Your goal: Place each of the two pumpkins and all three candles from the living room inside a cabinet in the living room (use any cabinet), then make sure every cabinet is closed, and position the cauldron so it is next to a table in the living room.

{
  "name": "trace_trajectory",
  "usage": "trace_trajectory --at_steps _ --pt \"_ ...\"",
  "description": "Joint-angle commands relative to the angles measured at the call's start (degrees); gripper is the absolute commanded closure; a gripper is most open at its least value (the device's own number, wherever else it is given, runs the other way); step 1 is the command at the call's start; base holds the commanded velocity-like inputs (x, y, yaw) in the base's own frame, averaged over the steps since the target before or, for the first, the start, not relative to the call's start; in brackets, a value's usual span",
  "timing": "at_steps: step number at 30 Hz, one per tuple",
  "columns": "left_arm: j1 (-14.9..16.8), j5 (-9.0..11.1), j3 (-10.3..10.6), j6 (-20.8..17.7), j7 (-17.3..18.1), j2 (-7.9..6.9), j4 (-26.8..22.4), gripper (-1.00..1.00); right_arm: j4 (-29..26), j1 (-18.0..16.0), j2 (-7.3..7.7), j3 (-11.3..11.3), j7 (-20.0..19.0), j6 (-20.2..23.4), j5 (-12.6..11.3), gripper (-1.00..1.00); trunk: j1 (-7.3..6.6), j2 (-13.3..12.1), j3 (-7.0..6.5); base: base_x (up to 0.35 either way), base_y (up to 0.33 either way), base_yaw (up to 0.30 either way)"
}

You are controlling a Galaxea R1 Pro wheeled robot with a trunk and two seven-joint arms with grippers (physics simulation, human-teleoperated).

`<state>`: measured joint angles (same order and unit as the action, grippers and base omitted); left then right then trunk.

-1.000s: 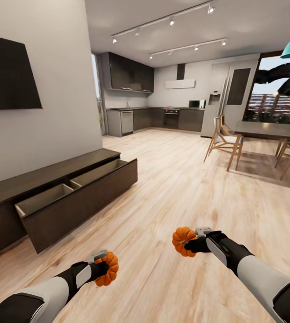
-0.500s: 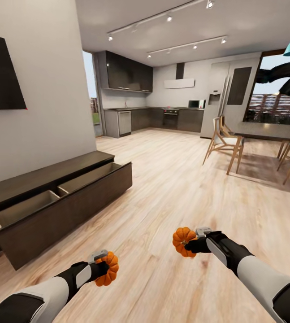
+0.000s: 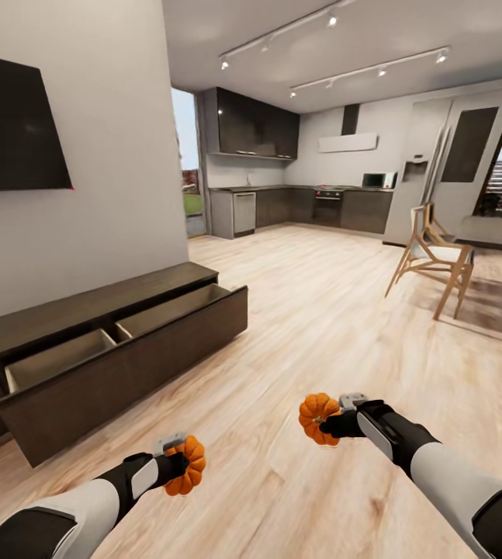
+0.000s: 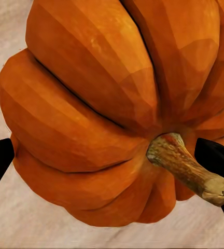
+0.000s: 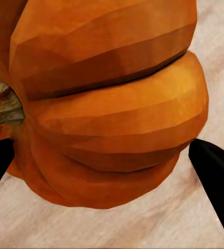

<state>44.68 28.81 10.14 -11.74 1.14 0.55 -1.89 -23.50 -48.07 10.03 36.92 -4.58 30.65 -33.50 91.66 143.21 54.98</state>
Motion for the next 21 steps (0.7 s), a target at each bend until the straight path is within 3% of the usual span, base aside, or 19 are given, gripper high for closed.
trace_trajectory --at_steps 1,5,10,15,21 --pt "0.1 0.5 0.4 -0.2 0.1 0.03 0.0 1.00 -0.1 -0.1 0.07 0.2 -0.2 0.2 0.1 1.00 0.01 0.0 0.05 0.298 -0.211 0.282" --pt "0.1 0.5 0.4 -0.2 -0.1 0.13 0.0 1.00 -0.1 0.0 0.07 0.1 -0.2 0.2 0.0 1.00 0.01 0.0 0.05 0.241 -0.171 0.282" --pt "0.1 0.5 0.4 -0.2 -0.1 0.15 0.0 1.00 -0.1 -0.1 0.07 0.1 -0.2 0.2 0.0 1.00 0.01 0.0 0.05 0.025 -0.023 0.282" --pt "0.1 0.5 0.4 -0.2 -0.1 0.15 0.0 1.00 -0.1 -0.1 0.07 0.2 -0.2 0.2 0.0 1.00 0.01 0.0 0.05 0.125 -0.210 0.270" --pt "0.1 0.5 0.4 -0.2 -0.1 0.15 0.0 1.00 -0.1 -0.1 0.07 0.2 -0.2 0.3 0.1 1.00 0.01 0.0 0.05 0.168 -0.256 0.061"
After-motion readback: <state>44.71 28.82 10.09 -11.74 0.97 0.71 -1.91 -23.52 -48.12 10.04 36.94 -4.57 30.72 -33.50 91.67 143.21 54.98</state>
